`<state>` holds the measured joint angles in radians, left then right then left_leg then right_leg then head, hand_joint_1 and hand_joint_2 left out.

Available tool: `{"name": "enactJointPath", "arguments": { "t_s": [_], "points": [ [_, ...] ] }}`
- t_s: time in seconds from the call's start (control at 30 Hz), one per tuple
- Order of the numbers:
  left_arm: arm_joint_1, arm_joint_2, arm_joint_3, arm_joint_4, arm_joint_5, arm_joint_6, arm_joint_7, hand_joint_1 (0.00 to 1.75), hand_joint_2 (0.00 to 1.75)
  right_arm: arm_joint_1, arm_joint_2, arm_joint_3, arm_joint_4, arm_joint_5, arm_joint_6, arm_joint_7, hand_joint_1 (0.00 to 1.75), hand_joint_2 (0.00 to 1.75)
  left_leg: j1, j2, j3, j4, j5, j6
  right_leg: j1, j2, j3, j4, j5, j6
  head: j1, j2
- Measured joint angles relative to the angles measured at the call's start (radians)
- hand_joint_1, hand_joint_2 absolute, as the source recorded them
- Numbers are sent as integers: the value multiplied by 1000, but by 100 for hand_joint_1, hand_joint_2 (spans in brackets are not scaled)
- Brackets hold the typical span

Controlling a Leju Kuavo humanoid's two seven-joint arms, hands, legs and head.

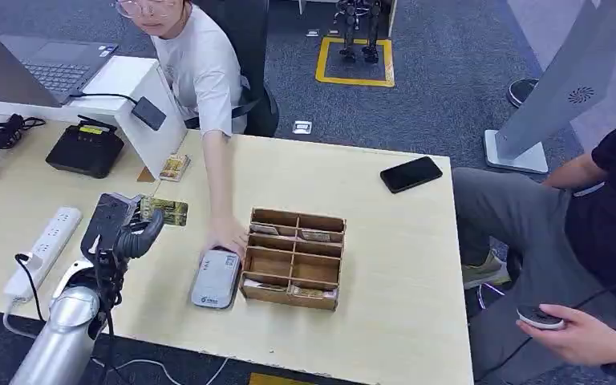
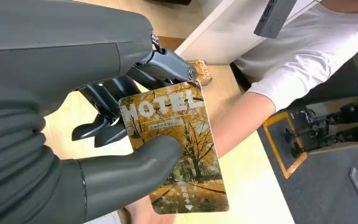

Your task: Pass the card to the sensor for recognition and then transmit it.

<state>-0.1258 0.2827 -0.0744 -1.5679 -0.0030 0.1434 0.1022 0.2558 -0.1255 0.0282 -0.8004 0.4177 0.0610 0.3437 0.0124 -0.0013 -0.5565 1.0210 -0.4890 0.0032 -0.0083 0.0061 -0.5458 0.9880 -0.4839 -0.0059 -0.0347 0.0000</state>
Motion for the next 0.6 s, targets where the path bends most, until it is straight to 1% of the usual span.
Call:
{"name": "enactJointPath", "arguments": {
  "t_s": [0.07,0.13,0.2,0.3,0.37,0.43,0.53,0.6],
  "points": [
    [-1,1,-2,0,-24,1,4,175,175,-2,0,1,3,-2,0,0,0,0,0,0,0,0,0,0,0,0,0,0,0,0,0,0],
    [-1,12,-20,0,-132,18,24,175,175,-7,-1,3,7,-9,-1,0,0,0,0,0,0,0,0,0,0,0,0,0,0,0,0,0],
    [5,18,-35,0,-253,33,29,175,175,-11,-1,11,8,-13,-2,3,0,0,0,0,0,0,0,0,0,0,0,0,0,0,0,0],
    [24,23,-45,0,-341,39,35,175,175,-14,-1,21,7,-18,-3,13,0,0,0,0,0,0,0,0,0,0,0,0,0,0,0,0],
    [36,28,-47,0,-375,33,36,175,175,-14,-2,24,5,-19,-2,21,0,0,0,0,0,0,0,0,0,0,0,0,0,0,0,0],
    [44,30,-47,0,-394,11,42,175,175,-15,-3,26,4,-19,-1,22,0,0,0,0,-1,0,0,0,0,0,0,0,0,0,0,0],
    [63,42,-48,0,-409,-16,42,175,175,-18,-6,30,4,-20,0,22,0,0,0,0,0,0,0,0,0,0,0,0,0,0,0,0],
    [72,45,-48,0,-412,-18,42,175,175,-19,-7,32,4,-20,0,22,0,0,0,0,-1,0,0,0,0,0,0,0,0,0,0,0]
  ]
}}
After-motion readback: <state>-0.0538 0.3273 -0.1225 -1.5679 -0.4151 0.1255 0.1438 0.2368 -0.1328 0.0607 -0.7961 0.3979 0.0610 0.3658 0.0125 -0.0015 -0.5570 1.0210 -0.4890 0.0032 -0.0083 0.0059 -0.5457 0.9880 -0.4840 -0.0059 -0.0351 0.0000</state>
